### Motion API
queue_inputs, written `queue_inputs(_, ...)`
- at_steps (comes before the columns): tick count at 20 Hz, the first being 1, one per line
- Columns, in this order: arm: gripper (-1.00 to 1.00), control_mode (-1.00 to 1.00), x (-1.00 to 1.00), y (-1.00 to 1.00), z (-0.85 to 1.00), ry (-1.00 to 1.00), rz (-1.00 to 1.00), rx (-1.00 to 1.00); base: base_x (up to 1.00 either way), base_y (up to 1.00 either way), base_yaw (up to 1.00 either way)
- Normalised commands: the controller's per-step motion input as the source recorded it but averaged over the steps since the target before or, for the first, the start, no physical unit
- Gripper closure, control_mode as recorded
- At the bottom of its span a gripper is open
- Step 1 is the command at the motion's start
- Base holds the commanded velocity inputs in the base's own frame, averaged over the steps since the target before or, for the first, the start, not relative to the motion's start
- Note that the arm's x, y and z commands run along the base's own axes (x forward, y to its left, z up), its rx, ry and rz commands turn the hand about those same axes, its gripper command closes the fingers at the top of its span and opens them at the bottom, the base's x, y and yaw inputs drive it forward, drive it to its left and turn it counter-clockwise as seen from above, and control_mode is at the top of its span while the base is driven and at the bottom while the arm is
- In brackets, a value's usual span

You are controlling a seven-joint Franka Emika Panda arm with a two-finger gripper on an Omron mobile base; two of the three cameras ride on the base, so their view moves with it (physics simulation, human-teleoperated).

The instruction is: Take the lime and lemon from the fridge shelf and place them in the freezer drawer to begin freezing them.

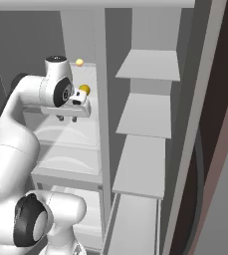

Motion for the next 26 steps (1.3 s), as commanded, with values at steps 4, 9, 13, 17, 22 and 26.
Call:
queue_inputs(4, -1.00, -1.00, -0.04, 0.19, 0.00, -0.07, 0.03, -0.02, 0.00, 0.00, 0.00)
queue_inputs(9, -1.00, -1.00, 0.00, 0.26, 0.17, -0.19, 0.00, -0.01, 0.00, 0.00, 0.00)
queue_inputs(13, -1.00, -1.00, 0.00, 0.43, 0.52, -0.30, 0.00, 0.00, 0.00, 0.00, 0.00)
queue_inputs(17, -1.00, -1.00, 0.07, 0.41, 0.49, -0.23, 0.00, 0.00, 0.00, 0.00, 0.00)
queue_inputs(22, -1.00, -1.00, 0.49, 0.31, 0.15, -0.11, 0.00, 0.00, 0.00, 0.00, 0.00)
queue_inputs(26, -1.00, -1.00, 0.63, 0.04, 0.00, 0.00, 0.00, 0.00, 0.00, 0.00, 0.00)
